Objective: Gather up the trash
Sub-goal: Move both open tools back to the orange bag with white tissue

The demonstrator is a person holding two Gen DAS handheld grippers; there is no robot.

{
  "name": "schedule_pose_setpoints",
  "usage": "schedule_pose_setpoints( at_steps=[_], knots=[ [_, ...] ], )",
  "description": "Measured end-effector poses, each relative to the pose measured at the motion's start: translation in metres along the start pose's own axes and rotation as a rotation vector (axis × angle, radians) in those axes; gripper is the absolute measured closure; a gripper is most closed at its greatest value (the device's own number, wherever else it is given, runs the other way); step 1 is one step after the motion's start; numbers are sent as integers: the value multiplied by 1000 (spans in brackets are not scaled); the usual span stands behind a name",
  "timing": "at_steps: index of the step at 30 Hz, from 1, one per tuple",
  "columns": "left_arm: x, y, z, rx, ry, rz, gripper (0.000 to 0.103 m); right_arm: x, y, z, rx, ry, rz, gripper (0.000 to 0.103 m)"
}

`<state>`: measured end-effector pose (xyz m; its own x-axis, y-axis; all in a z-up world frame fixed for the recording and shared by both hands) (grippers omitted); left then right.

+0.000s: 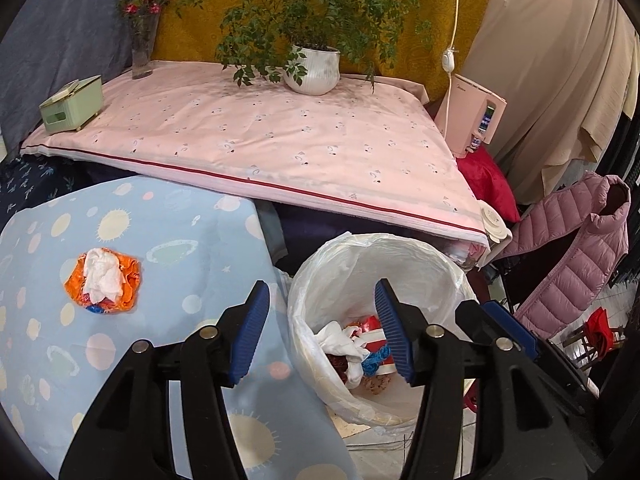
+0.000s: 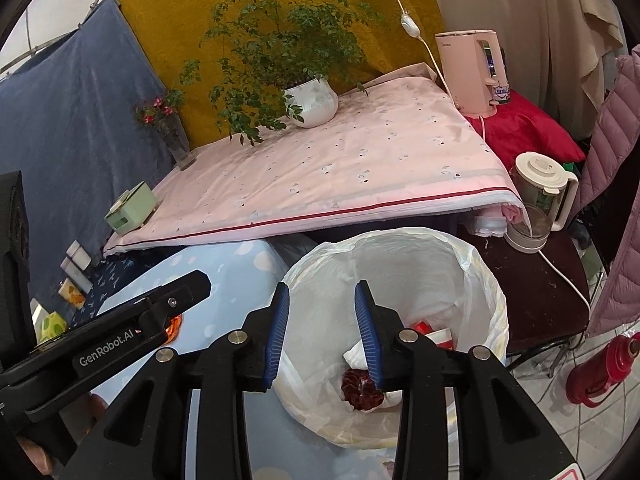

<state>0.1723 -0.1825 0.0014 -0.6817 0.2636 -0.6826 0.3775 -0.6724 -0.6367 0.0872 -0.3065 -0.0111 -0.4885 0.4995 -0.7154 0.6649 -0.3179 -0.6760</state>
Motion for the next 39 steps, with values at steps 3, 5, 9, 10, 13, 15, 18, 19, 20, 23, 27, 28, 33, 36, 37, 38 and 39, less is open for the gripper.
schedule_pose_setpoints(
  at_steps=[3, 5, 9, 10, 13, 15, 18, 19, 20, 23, 27, 28, 33, 36, 37, 38, 39],
  knots=[
    [1, -4, -6, -7, -10, 3, 51, 1, -2, -3, -2, -7, 2, 69],
    [2, -7, -10, -9, -16, 5, 51, 1, -3, -6, -4, -14, 3, 69],
    [3, -12, -16, -17, -21, 10, 51, 2, -5, -15, -8, -30, 2, 69],
    [3, -13, -18, -19, -23, 12, 51, 3, -6, -17, -9, -33, 2, 69],
    [4, -18, -24, -21, -34, 18, 51, 4, -7, -25, -14, -43, 2, 69],
    [4, -21, -29, -25, -40, 22, 51, 4, -8, -30, -16, -51, 2, 69],
    [5, -26, -38, -30, -56, 28, 51, 6, -9, -38, -22, -65, 3, 69],
    [6, -27, -42, -32, -61, 30, 50, 7, -9, -42, -23, -71, 3, 69],
    [6, -29, -45, -35, -68, 32, 50, 8, -9, -45, -24, -75, 3, 69],
    [8, -34, -58, -45, -86, 39, 48, 10, -10, -55, -31, -91, 3, 69],
    [11, -40, -74, -60, -108, 44, 47, 15, -8, -72, -43, -119, -3, 69],
    [12, -42, -78, -64, -114, 45, 47, 17, -8, -76, -47, -126, -5, 69],
    [15, -50, -99, -84, -139, 51, 47, 26, -5, -99, -65, -163, -16, 69],
    [17, -55, -111, -93, -153, 53, 47, 32, -4, -114, -75, -188, -23, 69],
    [18, -57, -115, -99, -158, 54, 47, 33, -4, -117, -78, -194, -25, 69],
    [19, -58, -120, -104, -163, 54, 47, 35, -3, -122, -82, -202, -28, 69],
    [20, -59, -124, -107, -168, 54, 47, 37, -2, -126, -84, -209, -30, 69]
  ],
)
Point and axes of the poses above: each gripper's, at about its wrist camera, not at the fingertips, and y roughly the way its jaws point, z to its right, x to its underside, the point moved 5 cm from there along y, roughly the way its jaws point, and after that the axes turned 15 degrees about x, right-handed, at the moved point
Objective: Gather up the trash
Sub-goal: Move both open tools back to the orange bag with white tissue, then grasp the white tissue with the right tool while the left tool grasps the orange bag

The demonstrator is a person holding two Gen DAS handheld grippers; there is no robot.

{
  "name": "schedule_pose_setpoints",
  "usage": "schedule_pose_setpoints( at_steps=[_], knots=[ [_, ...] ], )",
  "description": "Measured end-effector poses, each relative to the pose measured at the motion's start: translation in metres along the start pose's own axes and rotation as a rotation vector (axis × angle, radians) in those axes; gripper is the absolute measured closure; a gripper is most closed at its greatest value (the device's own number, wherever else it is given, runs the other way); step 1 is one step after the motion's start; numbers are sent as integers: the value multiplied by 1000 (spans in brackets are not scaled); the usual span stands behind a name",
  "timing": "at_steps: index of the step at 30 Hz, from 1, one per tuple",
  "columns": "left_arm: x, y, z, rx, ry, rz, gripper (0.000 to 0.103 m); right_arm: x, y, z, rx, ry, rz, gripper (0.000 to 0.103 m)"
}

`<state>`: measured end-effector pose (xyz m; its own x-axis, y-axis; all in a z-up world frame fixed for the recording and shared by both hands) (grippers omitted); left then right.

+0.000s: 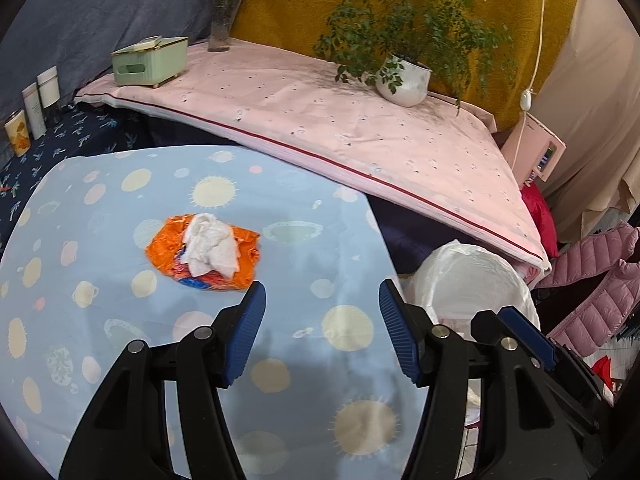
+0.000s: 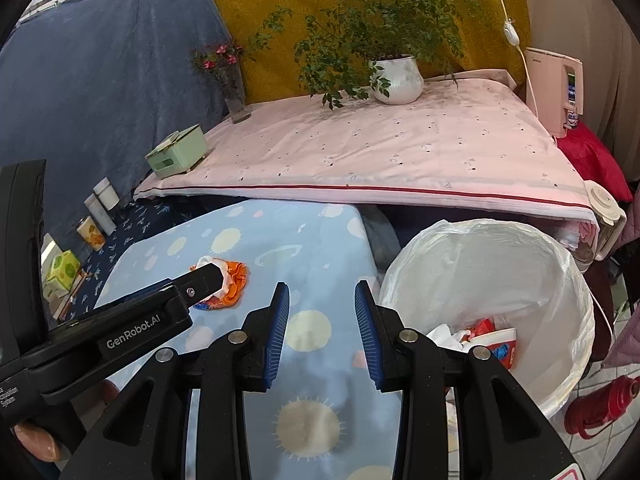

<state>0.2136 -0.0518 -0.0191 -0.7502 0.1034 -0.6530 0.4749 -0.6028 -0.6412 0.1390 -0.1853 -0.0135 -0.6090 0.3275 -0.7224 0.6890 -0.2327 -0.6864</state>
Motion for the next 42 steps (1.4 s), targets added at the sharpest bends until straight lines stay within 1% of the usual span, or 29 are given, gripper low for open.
schedule_pose_setpoints(
  at_steps=[10, 16, 23, 31, 33, 34, 39, 42],
  knots=[
    [3, -8, -45, -36, -49, 3, 47, 12, 13, -46, -29, -61, -29, 69],
    [6, -12, -78, -67, -81, 4, 47, 18, 24, -74, -43, -103, -47, 69],
    [10, -15, -127, -111, -136, -2, 47, 26, 45, -111, -57, -145, -76, 69],
    [7, -12, -181, -160, -189, -15, 47, 30, 83, -155, -78, -183, -119, 69],
    [5, -9, -193, -169, -201, -18, 47, 29, 93, -165, -81, -190, -125, 64],
    [4, -8, -198, -172, -206, -19, 47, 29, 97, -169, -82, -190, -125, 58],
    [-3, -2, -221, -185, -233, -20, 47, 26, 120, -191, -90, -196, -138, 58],
    [-7, 1, -230, -192, -244, -16, 42, 24, 134, -200, -87, -205, -146, 58]
  ],
)
Point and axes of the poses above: each gripper's, at about its wrist camera, not at the fingertips, and y roughly the way its jaws point, z to its right, x to its underside, the point moved 5 cm from there along y, roughly the way its jaws point, and after that the axes turned 15 degrees about x, right-handed, at the moved point
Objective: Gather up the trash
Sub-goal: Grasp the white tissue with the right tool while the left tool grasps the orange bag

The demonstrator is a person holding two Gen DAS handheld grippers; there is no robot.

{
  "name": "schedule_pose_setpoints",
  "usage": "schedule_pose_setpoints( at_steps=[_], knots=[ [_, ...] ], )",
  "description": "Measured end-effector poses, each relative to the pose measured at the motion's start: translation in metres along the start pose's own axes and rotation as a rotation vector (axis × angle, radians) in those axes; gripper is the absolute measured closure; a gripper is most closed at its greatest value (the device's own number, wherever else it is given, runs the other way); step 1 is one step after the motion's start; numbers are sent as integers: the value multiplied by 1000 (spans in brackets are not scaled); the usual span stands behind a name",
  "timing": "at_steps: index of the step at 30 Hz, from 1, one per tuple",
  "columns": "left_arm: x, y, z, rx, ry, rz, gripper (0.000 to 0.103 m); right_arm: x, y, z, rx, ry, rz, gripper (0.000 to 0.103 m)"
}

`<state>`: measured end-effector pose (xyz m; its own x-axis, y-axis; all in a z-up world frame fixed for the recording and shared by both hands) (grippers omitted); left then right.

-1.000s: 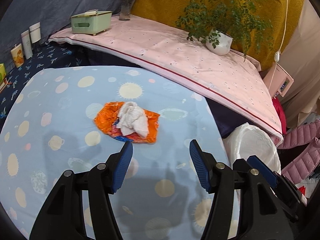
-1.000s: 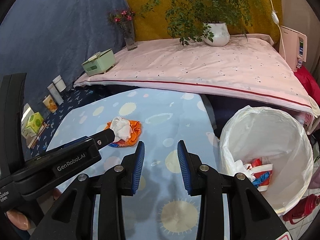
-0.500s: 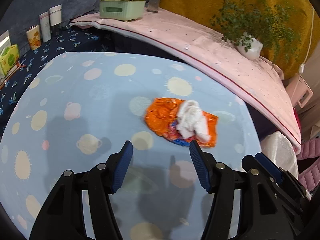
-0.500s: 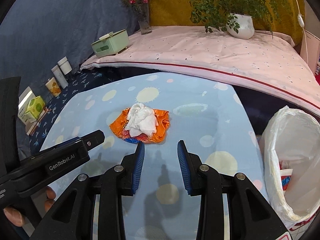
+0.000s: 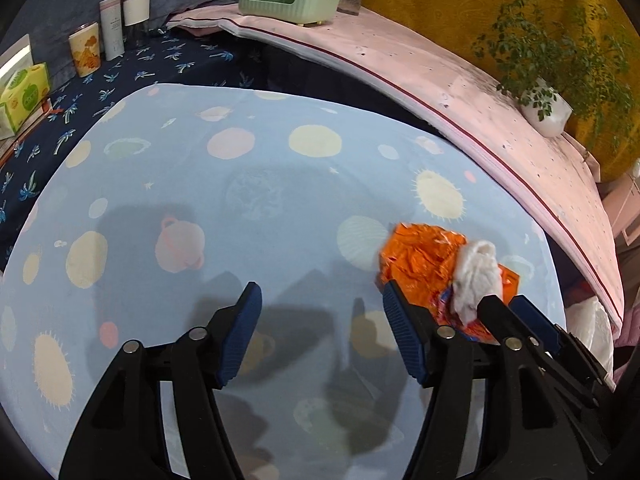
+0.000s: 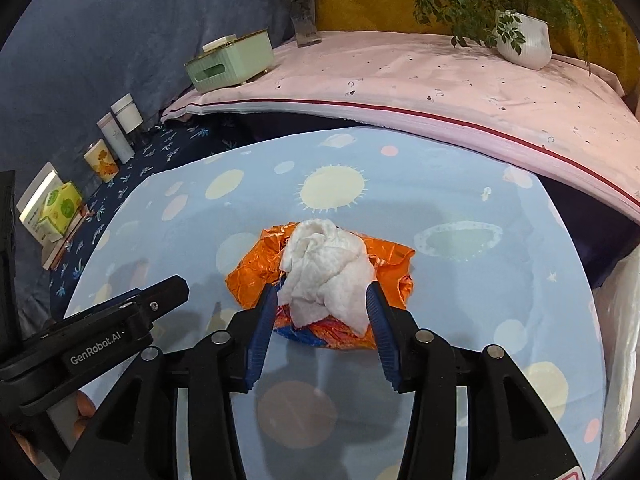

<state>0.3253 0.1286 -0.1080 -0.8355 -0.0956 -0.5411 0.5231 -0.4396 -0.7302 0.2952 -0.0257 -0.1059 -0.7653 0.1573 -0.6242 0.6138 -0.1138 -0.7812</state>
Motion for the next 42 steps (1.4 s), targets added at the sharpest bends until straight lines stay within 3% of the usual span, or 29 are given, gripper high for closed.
schedule_pose_setpoints(
  at_steps=[6, 10, 13, 20, 23, 27, 32, 35, 40, 42],
  knots=[
    [-7, 10, -3, 7, -7, -7, 41, -5, 21, -5, -1, 1, -24, 58],
    [-7, 15, 2, 17, -1, -13, 41, -1, 27, -7, 11, -30, -27, 83],
    [-7, 18, 10, 25, 5, -14, 38, 0, 22, -2, -5, -23, -19, 87],
    [-4, 28, 42, 53, 44, -20, 31, -13, -10, 29, -25, 47, 47, 88],
    [-2, 37, 58, 62, 66, -33, 30, -19, -21, 48, 8, 70, 79, 88],
    [0, 53, 72, 60, 85, -46, 24, -17, -18, 71, 42, 101, 71, 88],
    [3, 75, 79, 53, 91, -75, 24, -10, -6, 92, 61, 131, 42, 88],
    [6, 81, 82, 30, 116, -68, 30, -6, 0, 96, 59, 133, 28, 88],
    [9, 81, 93, 38, 161, -72, 58, 2, 8, 94, 47, 129, 6, 88],
    [10, 79, 97, 50, 161, -76, 63, 4, 9, 94, 42, 130, 2, 88]
  ],
)
Point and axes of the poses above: each gripper's, at about its wrist camera, not at the fingertips, and y roughly the way its jaws point, z to its right, x to its underside, the point moved 5 cm from there along y, roughly the way its jaws point, and after that the axes turned 15 degrees about x, right-handed, at the moved point
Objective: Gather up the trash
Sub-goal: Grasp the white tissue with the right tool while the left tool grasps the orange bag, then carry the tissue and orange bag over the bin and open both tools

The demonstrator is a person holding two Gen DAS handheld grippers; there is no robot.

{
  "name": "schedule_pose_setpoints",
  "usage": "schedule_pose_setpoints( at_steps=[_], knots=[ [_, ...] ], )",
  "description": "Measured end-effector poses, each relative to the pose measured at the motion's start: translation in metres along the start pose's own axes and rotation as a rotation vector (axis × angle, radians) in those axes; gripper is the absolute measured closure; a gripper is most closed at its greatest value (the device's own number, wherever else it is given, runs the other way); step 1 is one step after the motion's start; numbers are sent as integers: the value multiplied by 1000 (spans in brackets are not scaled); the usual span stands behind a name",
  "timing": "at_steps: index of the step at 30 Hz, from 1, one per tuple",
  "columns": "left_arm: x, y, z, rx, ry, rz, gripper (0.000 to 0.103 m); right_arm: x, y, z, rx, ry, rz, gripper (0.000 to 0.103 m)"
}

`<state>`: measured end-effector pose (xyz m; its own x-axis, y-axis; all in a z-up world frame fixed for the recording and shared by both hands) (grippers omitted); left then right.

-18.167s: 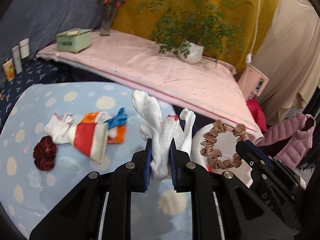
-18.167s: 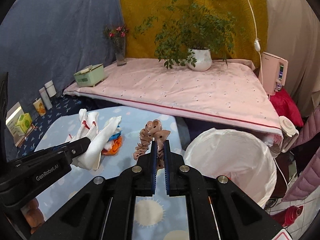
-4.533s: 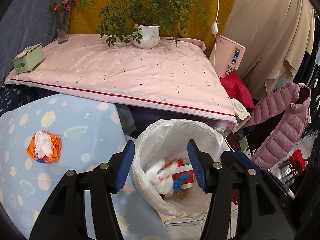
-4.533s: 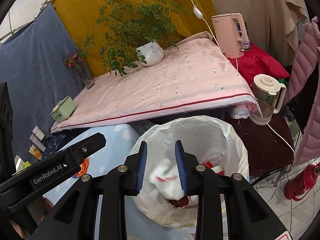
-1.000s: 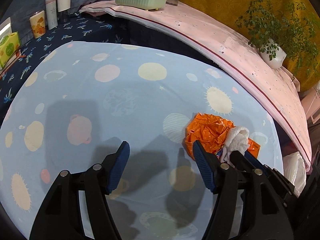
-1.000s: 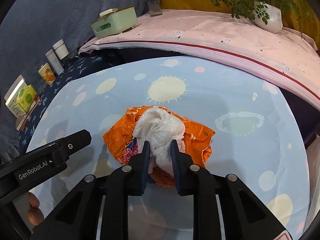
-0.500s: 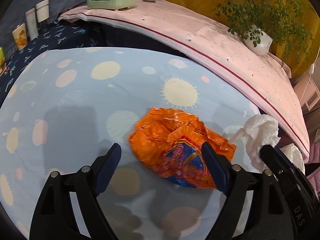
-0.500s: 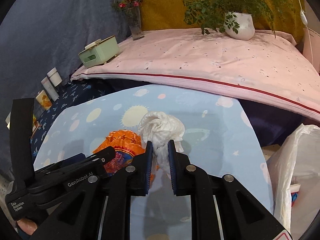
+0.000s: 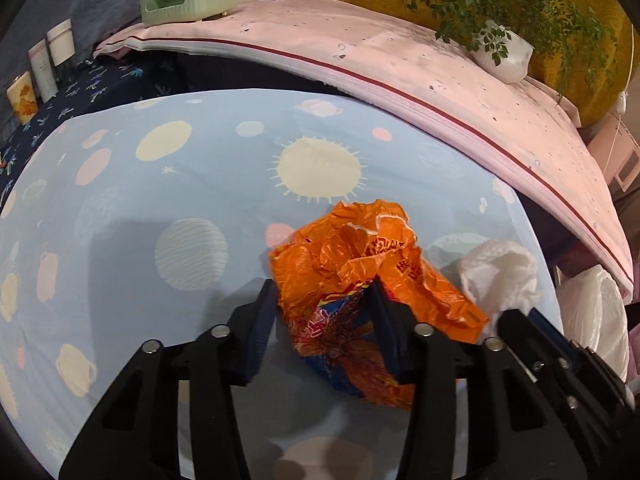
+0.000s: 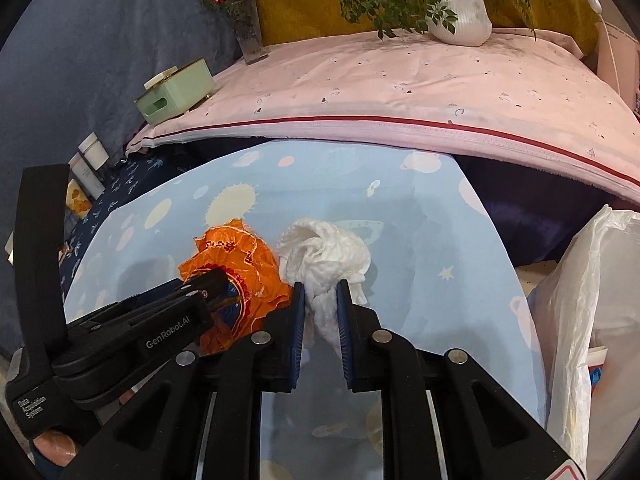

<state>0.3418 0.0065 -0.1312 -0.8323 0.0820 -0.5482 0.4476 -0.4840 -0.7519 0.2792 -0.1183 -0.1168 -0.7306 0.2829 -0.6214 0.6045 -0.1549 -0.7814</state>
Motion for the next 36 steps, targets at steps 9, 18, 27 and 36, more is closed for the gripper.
schedule_pose_setpoints(
  at_steps=[9, 18, 27, 36],
  knots=[
    [1, -23, 25, 48, 9, 16, 92, 0, -22, 7, -10, 10, 26, 88],
    [1, -63, 74, 89, 77, 70, 93, -6, -69, 34, -7, 43, 97, 88],
    [5, -93, 135, 121, 146, 110, 93, -13, -120, 83, 21, 98, 174, 88],
    [20, -105, 207, 166, 231, 116, 93, -12, -165, 148, 63, 172, 240, 88]
  ],
)
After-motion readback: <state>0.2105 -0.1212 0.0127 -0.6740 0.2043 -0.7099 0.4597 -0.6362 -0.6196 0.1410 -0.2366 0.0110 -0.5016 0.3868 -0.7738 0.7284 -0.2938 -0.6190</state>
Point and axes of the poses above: each gripper's, at about its wrist camera, not at the fingertips, and y roughly the way its jaws point, z to its right, x to its underside, the point moved 5 cm from there along y, roughly the way its jaws point, and after that the axes turned 15 degrees about x, right-handed, at the moved point
